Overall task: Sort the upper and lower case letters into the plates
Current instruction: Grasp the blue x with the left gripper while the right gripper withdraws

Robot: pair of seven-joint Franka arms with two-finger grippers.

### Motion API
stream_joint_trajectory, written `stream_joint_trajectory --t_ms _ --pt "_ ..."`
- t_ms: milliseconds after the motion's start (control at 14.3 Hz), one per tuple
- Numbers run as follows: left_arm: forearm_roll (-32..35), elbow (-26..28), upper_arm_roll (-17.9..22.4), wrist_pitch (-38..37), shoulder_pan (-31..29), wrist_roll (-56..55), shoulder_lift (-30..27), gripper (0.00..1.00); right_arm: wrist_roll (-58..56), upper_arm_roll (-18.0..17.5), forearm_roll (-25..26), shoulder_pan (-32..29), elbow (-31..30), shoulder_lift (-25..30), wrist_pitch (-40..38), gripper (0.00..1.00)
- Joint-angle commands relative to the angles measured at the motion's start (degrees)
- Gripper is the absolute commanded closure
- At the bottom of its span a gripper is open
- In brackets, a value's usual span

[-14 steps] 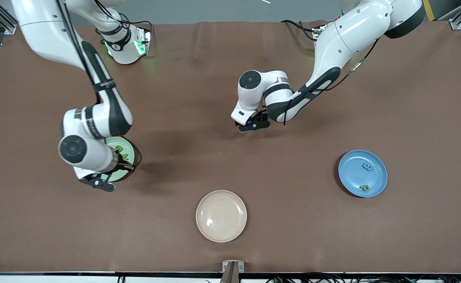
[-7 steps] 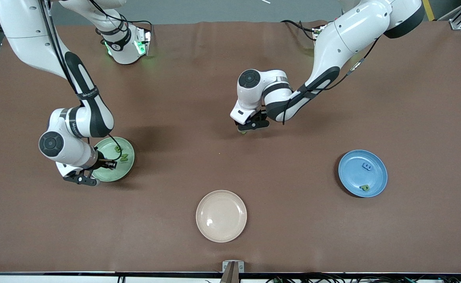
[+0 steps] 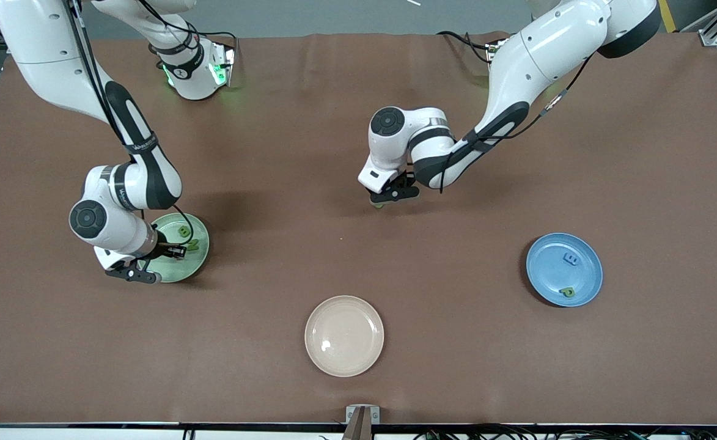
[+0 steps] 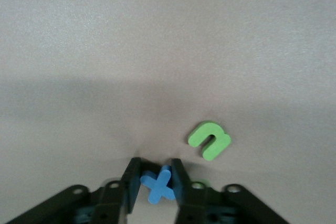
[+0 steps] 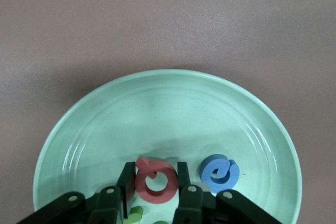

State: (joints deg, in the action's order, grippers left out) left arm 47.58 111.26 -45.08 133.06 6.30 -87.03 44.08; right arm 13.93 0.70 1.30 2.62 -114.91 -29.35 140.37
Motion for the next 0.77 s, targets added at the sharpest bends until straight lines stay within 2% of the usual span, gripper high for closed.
stream_joint_trajectory --t_ms 0,70,139,209,279,488,558,697 --pt "1.2 0.4 0.4 0.1 0.2 -0.3 0.1 0.77 -0.9 -0.8 -0.9 -1.3 -2.2 2.2 -0.1 0.74" --pt "1.2 0.4 0.4 0.0 0.2 -0.4 0.1 0.78 -0.9 -0.8 -0.9 -1.3 -2.2 2.2 -0.1 0.48" --pt "1.2 0.4 0.4 0.0 0.3 -0.4 0.0 0.80 -0.9 -0.8 -0.9 -1.2 -2.1 2.3 -0.1 0.11" --pt "1.2 0.4 0.3 0.1 0.2 -0.5 0.0 0.83 -0.9 -0.8 -0.9 -1.2 -2.0 2.3 -0.2 0.00" --pt "1.2 0.4 0.3 0.1 0.1 -0.9 -0.6 0.85 -0.9 -0.8 -0.9 -1.2 -1.6 2.3 -0.3 0.00" --pt "0.4 0.1 -1.5 -3.3 -1.5 -0.1 -2.6 0.86 -1.1 -0.7 -0.8 -1.0 1.2 2.9 -3.9 0.00" --pt "0.1 0.0 -3.2 -5.2 -3.2 0.7 -2.9 0.86 -1.7 -0.7 -0.7 -1.0 3.3 3.3 -7.7 0.00" --pt "0.1 0.0 -10.6 -9.6 -11.5 5.3 -2.9 0.86 -5.2 -0.4 -0.7 -1.3 8.3 4.1 -15.6 0.00"
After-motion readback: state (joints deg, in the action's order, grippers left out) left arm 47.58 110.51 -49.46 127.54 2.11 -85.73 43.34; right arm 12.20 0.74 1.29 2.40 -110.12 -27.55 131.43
